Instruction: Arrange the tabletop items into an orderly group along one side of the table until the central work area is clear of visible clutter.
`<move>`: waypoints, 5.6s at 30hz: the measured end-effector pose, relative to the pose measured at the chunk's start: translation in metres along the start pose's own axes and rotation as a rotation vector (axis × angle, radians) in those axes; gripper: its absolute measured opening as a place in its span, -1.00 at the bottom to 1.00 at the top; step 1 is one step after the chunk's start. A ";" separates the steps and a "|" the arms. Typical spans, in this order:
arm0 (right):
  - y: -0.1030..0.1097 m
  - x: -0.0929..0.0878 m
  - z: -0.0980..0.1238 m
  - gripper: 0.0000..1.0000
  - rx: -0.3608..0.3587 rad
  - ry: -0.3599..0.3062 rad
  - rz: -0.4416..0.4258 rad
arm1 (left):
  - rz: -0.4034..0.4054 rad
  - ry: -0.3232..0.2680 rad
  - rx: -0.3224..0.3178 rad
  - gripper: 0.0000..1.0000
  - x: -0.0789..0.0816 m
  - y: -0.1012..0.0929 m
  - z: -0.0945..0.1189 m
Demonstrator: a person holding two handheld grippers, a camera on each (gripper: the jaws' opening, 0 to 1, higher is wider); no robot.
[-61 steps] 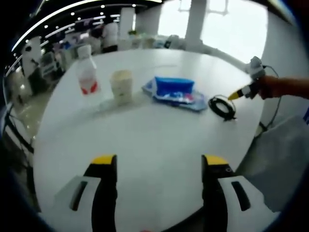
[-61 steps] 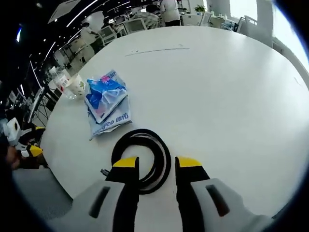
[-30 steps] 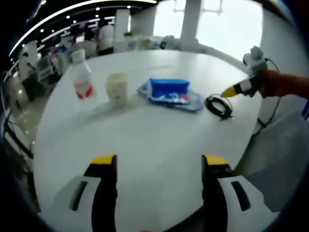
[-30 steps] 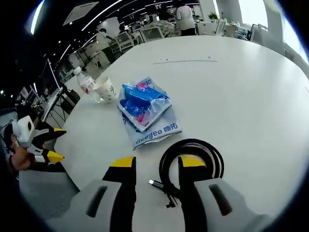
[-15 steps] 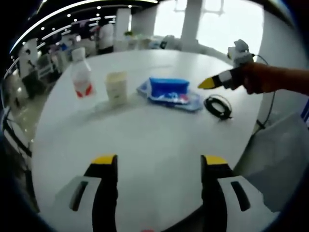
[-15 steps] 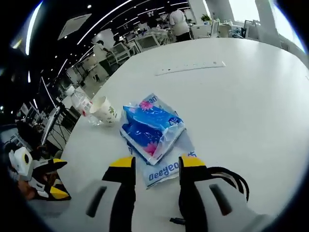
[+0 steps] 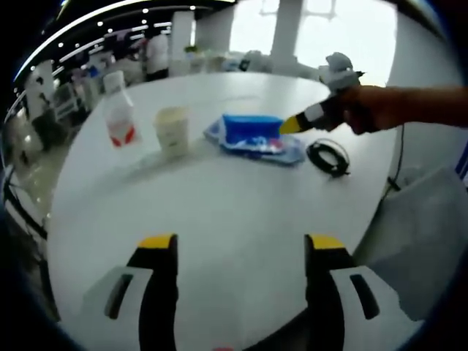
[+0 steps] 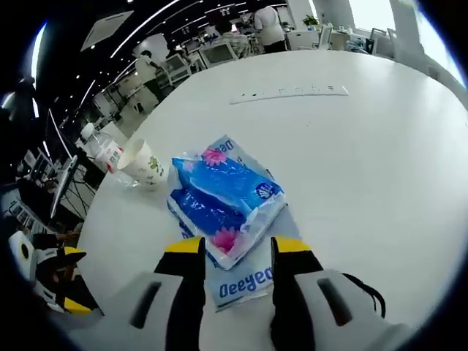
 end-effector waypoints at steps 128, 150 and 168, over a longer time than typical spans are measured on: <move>-0.145 0.005 0.090 -0.58 -0.174 -0.070 -0.070 | 0.000 0.083 0.039 0.37 -0.018 0.010 -0.002; -0.104 -0.009 0.094 -0.34 -0.088 -0.101 0.013 | -0.063 0.024 0.016 0.42 0.000 0.000 -0.002; -0.022 -0.054 0.098 -0.22 -0.038 -0.121 0.007 | -0.140 -0.006 -0.104 0.40 0.010 -0.034 -0.008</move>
Point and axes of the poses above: the point that each gripper's makers call its tool centre point, and the gripper's own axes: z roughly backward along the fingers, y roughly to its left, x roughly out of its top, the point moved 4 cm from there along z, roughly backward along the fingers, and after that the axes turned 2 degrees about y, right-handed, at the moved point
